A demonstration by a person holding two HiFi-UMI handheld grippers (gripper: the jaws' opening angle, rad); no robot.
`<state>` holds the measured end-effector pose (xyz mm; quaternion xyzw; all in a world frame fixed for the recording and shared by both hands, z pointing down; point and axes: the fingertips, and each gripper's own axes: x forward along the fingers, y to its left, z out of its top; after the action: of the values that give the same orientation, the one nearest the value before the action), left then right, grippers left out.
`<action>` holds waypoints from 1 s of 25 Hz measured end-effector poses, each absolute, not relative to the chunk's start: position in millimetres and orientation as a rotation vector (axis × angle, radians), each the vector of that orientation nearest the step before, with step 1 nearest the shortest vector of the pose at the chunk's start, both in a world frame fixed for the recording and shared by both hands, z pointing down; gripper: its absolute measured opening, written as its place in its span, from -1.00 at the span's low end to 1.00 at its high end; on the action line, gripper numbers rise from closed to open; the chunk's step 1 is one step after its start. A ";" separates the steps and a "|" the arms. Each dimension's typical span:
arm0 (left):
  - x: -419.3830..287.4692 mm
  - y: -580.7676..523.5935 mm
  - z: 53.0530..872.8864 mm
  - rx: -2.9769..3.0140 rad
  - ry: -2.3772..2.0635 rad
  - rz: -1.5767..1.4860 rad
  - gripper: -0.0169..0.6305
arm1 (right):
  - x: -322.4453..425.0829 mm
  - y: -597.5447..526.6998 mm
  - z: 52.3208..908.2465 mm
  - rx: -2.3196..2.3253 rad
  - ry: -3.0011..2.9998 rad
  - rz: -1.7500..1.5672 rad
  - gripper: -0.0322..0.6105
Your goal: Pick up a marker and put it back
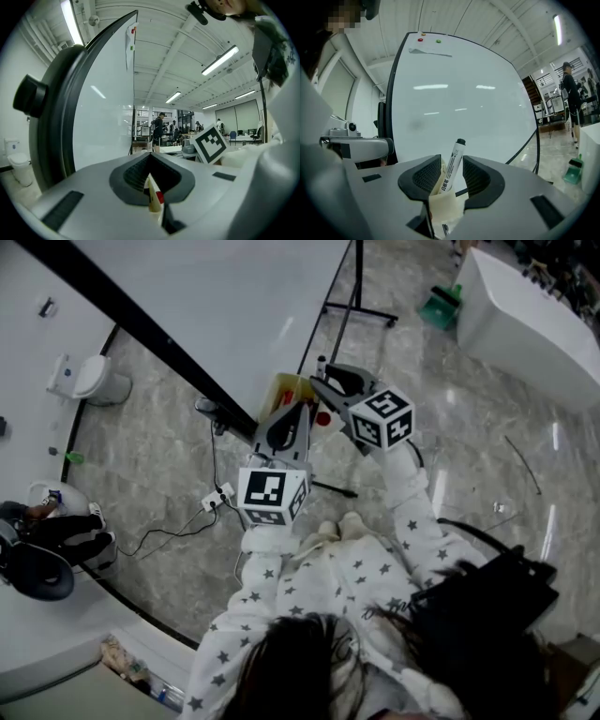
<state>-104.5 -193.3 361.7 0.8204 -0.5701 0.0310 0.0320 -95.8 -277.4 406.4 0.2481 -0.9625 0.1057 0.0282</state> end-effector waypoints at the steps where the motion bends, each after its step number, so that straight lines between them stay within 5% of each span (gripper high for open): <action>1: -105.5 -191.6 361.5 2.521 -1.764 0.097 -0.94 | -97.6 -276.0 407.9 0.753 -2.970 0.335 -0.49; 25: -111.6 -188.6 360.0 2.498 -1.762 0.048 -0.95 | -104.2 -248.2 350.1 0.717 -3.119 0.213 -0.65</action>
<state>-111.6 -188.6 360.0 0.8163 -0.5758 0.0156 0.0422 -104.2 -248.2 350.1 0.2233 -0.9719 0.0664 -0.0330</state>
